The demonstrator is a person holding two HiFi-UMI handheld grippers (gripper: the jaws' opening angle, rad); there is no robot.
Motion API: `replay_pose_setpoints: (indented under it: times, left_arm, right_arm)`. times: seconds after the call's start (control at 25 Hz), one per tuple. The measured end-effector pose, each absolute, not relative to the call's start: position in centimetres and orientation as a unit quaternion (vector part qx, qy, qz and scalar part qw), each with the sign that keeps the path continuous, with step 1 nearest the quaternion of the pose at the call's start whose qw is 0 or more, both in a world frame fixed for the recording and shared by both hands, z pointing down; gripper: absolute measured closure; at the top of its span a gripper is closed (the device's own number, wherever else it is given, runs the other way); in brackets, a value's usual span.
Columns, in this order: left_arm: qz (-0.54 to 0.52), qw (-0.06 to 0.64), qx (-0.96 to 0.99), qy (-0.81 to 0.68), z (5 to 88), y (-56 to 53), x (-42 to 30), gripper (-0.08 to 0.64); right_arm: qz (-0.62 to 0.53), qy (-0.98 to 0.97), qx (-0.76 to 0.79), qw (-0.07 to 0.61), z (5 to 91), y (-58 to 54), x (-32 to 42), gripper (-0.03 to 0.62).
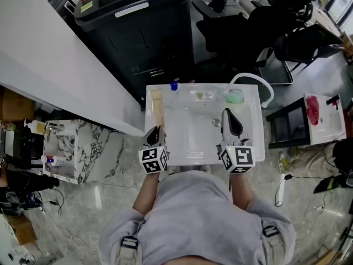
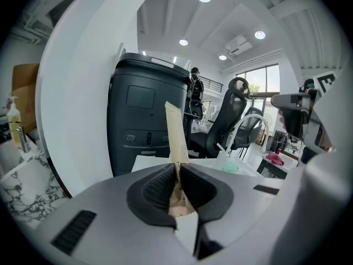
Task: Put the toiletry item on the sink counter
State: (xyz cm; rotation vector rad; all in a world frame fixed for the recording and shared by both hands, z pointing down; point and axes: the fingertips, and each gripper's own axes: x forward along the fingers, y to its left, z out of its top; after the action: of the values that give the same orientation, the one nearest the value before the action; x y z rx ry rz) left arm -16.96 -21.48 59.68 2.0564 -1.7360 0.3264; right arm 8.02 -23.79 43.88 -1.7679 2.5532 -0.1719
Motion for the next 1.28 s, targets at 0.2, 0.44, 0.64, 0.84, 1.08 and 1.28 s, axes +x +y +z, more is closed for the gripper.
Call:
replay_pose_setpoints:
  times: [0.2, 0.44, 0.64, 0.84, 1.08, 1.28]
  left_arm:
    - [0.126, 0.217, 0.738, -0.626, 60.3, -21.2, -17.0, 0.526]
    - [0.134, 0.22, 0.736, -0.626, 61.1, -21.2, -17.1, 0.526]
    - [0.142, 0.223, 0.734, -0.625, 61.7, -21.2, -17.2, 0.526]
    - [0.147, 0.226, 0.732, -0.625, 62.1, -21.2, -17.2, 0.526]
    - [0.155, 0.226, 0.732, -0.624, 62.6, -21.1, -17.3, 0.526]
    - [0.165, 0.229, 0.728, -0.625, 63.4, -20.9, -17.5, 0.526]
  right_arm:
    - [-0.056, 0.822, -0.567, 0.015, 43.9, -23.7, 8.1, 0.588]
    - [-0.057, 0.822, -0.567, 0.018, 44.0, -23.8, 8.0, 0.588]
    - [-0.058, 0.82, -0.569, 0.017, 44.0, -23.8, 8.2, 0.588]
    - [-0.058, 0.82, -0.569, 0.019, 43.9, -23.8, 8.3, 0.588]
    - [-0.055, 0.821, -0.567, 0.018, 43.9, -23.7, 8.2, 0.588]
    - [-0.055, 0.822, -0.567, 0.018, 43.7, -23.8, 8.2, 0.588]
